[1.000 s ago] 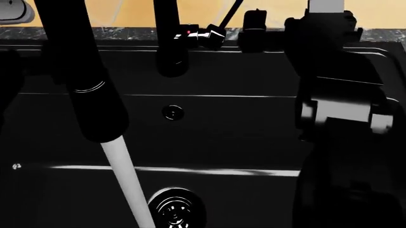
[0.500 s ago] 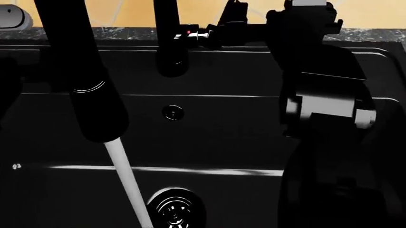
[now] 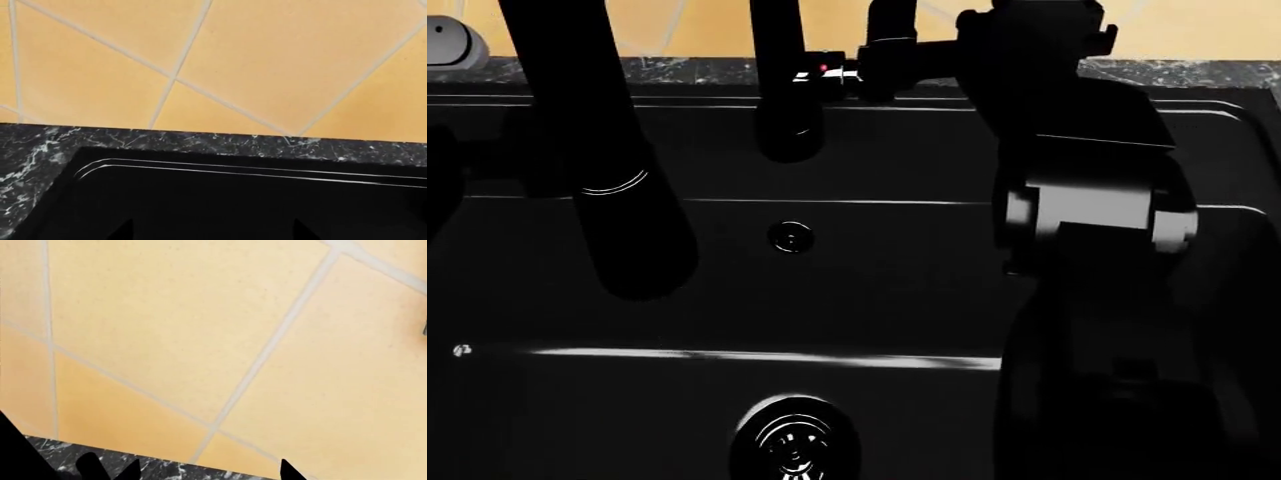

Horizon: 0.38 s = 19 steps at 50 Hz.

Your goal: Pick the eggplants and mangos from the sink and place them in one bowl. Place the bell pepper in the other bowl. Then turn off the sink faucet.

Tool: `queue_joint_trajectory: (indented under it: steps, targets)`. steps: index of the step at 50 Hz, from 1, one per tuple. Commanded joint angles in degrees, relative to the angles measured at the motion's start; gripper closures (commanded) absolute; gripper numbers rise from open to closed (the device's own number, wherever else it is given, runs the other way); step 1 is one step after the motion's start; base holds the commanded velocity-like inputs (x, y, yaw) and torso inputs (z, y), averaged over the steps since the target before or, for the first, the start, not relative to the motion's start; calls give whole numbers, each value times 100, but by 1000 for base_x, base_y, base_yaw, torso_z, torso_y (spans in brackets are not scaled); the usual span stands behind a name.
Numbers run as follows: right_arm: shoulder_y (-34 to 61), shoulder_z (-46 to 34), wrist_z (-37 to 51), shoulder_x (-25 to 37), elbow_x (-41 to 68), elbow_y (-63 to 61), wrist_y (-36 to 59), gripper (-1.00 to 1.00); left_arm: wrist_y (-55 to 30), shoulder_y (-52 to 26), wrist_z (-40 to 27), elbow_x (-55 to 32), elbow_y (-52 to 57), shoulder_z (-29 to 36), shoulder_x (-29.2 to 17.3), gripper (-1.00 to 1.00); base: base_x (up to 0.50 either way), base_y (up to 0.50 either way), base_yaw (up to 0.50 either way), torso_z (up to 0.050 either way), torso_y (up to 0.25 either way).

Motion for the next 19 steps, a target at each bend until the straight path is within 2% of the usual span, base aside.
queue_joint_trajectory:
  steps: [1,14,19]
  targets:
    - [-2,59,-110,-108,-36,-1,90,-100,-90,-87,-19,56,-48,-59,78,-100,0,0,0,0,0]
    - [18,20,-24,-23,-42,-1,104,-100,-137,-125,-61,-24,19,-91,100,-100,0,0,0,0,0]
    - [296,19,167,124,-74,-2,284,-100,-412,-71,-418,-399,530,-358,-15,-100,0,0,0,0,0]
